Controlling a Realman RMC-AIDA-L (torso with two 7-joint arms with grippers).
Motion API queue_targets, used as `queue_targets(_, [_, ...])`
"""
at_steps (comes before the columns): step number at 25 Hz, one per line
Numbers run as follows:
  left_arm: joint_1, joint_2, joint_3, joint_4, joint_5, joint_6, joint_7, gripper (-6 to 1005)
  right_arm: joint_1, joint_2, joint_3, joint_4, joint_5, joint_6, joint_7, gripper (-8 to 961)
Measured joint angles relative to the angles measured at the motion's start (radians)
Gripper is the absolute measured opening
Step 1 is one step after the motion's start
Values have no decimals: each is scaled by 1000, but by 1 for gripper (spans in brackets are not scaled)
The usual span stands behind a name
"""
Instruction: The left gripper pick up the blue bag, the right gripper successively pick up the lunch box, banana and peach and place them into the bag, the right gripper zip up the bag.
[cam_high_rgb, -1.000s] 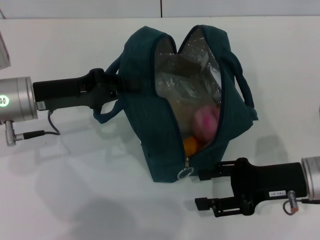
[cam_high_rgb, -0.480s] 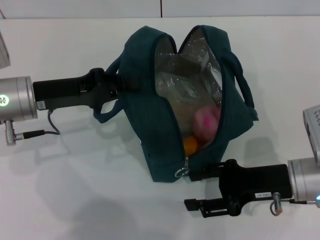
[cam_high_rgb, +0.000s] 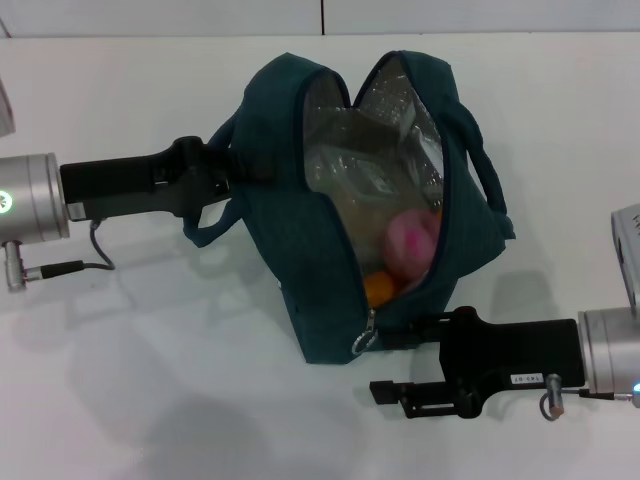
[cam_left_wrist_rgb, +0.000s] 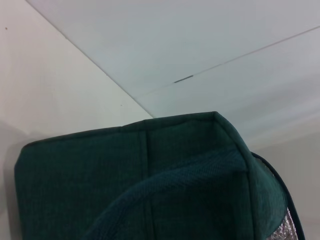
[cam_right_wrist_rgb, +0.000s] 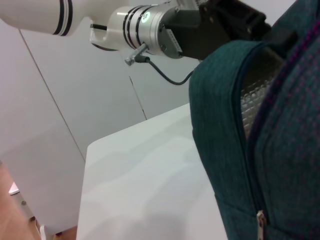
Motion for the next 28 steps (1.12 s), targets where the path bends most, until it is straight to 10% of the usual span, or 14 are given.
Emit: queue_targets(28, [-7,0,0,0,0,-1,4,55,-4,3,16,-15,2,-14,-7,659])
